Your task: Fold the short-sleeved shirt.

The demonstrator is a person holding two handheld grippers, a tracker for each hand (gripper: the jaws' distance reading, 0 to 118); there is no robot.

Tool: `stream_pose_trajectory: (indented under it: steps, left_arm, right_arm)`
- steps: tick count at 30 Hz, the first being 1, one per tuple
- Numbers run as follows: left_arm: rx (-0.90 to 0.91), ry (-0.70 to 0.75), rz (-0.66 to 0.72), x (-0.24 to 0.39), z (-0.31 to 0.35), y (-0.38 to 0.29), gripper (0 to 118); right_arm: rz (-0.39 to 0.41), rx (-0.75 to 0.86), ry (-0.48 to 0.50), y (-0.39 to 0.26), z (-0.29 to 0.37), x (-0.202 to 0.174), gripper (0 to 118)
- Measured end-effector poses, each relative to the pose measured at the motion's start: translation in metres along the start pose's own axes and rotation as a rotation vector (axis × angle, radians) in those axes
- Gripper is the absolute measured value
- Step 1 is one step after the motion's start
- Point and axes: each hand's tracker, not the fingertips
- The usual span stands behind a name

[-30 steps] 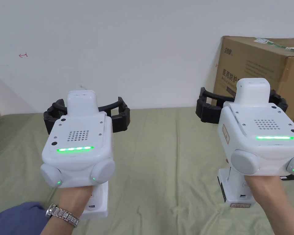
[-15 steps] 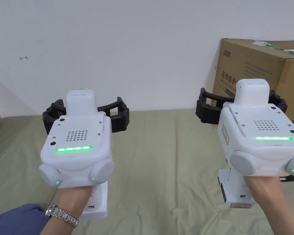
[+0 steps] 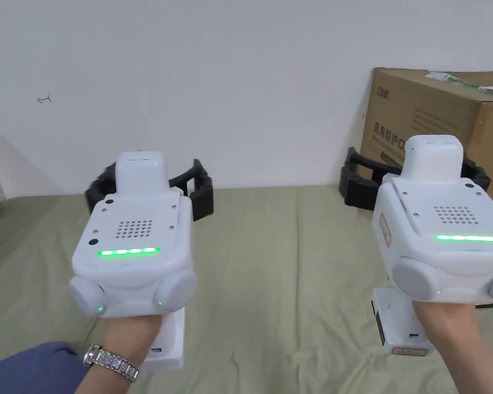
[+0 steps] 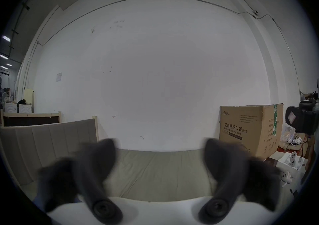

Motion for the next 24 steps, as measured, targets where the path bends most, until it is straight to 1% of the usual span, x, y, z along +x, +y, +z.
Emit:
stream_pose_trajectory:
  steps: [1,2,3,4,5,8,9,12,14,16,18,19,21,23,24]
  left_arm:
    - [0.01,0.021,-0.016,0.003,0.002,0.001,0]
    - [0.002,0.076,-0.033,0.005,0.0,0.002,0]
    - [0.028,0.081,-0.009,0.003,0.003,0.001,0]
    - [0.011,0.014,0.029,-0.002,0.005,0.002,0]
    - [-0.013,0.018,0.028,-0.004,0.005,0.003,0]
    - [-0.001,0.078,-0.009,-0.008,0.007,0.007,0]
    - [-0.005,0.097,-0.016,-0.015,0.01,0.009,0]
    - [-0.012,0.193,-0.012,-0.056,0.025,0.018,0]
    - [-0.024,0.296,-0.032,-0.095,0.039,0.023,0]
    - [-0.055,0.387,-0.087,-0.136,0.056,0.03,0]
    - [-0.097,0.442,-0.146,-0.161,0.069,0.029,0]
    - [-0.124,0.46,-0.164,-0.172,0.075,0.029,0]
    - [-0.154,0.462,-0.163,-0.181,0.08,0.019,0]
    - [-0.217,0.454,-0.159,-0.186,0.079,0.003,0]
    - [-0.277,0.423,-0.148,-0.187,0.074,-0.01,0]
  right_arm:
    - [0.002,0.014,0.002,0.001,0.003,-0.002,18]
    - [0.009,0.026,-0.025,0.001,0.004,-0.005,0]
    - [0.024,0.037,-0.095,0.002,0.002,-0.007,0]
    - [-0.007,0.044,-0.048,0.004,0.004,-0.005,0]
    - [-0.048,0.034,-0.012,0.006,0.005,-0.004,0]
    - [-0.035,0.018,-0.035,0.01,0.001,-0.012,0]
    - [-0.036,0.02,-0.023,0.012,0.002,-0.018,0]
    - [-0.09,0.03,0.099,0.018,0.0,-0.051,0]
    - [-0.094,0.031,0.194,0.021,0.002,-0.09,0]
    - [-0.09,0.047,0.282,0.023,0.008,-0.127,0]
    - [-0.097,0.049,0.333,0.023,0.015,-0.159,0]
    - [-0.125,0.037,0.359,0.022,0.017,-0.169,0]
    - [-0.16,0.006,0.394,0.018,0.017,-0.185,0]
    - [-0.162,-0.015,0.397,0.012,0.013,-0.195,0]
    - [-0.161,-0.034,0.403,0.008,0.01,-0.198,0]
